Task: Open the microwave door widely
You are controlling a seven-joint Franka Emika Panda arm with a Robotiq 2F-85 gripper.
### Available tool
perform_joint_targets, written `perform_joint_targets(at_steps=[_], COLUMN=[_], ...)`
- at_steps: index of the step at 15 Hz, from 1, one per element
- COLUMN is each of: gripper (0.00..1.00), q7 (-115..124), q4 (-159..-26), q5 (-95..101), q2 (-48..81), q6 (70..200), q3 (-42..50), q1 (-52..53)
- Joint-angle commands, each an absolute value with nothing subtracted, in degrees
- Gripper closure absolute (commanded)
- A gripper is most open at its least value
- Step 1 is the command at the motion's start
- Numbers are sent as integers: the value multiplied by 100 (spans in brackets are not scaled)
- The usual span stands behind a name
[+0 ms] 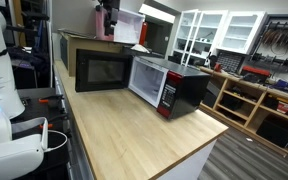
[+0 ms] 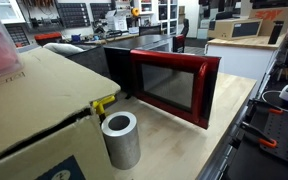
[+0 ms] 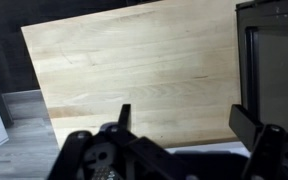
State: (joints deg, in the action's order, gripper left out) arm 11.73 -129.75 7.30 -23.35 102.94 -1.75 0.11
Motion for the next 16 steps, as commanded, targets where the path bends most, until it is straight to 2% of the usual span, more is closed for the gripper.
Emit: perform_joint_targets(at_steps=[1,8,16], gripper=[0,0,0], q7=[69,-1165,-1471], q4=[-12651,-12062,-12100], q5=[934,971,866], q2=[-2403,-2642,-2738], q6=[9778,9093,9273], q3=[35,361,430], q1=[-38,-48,7])
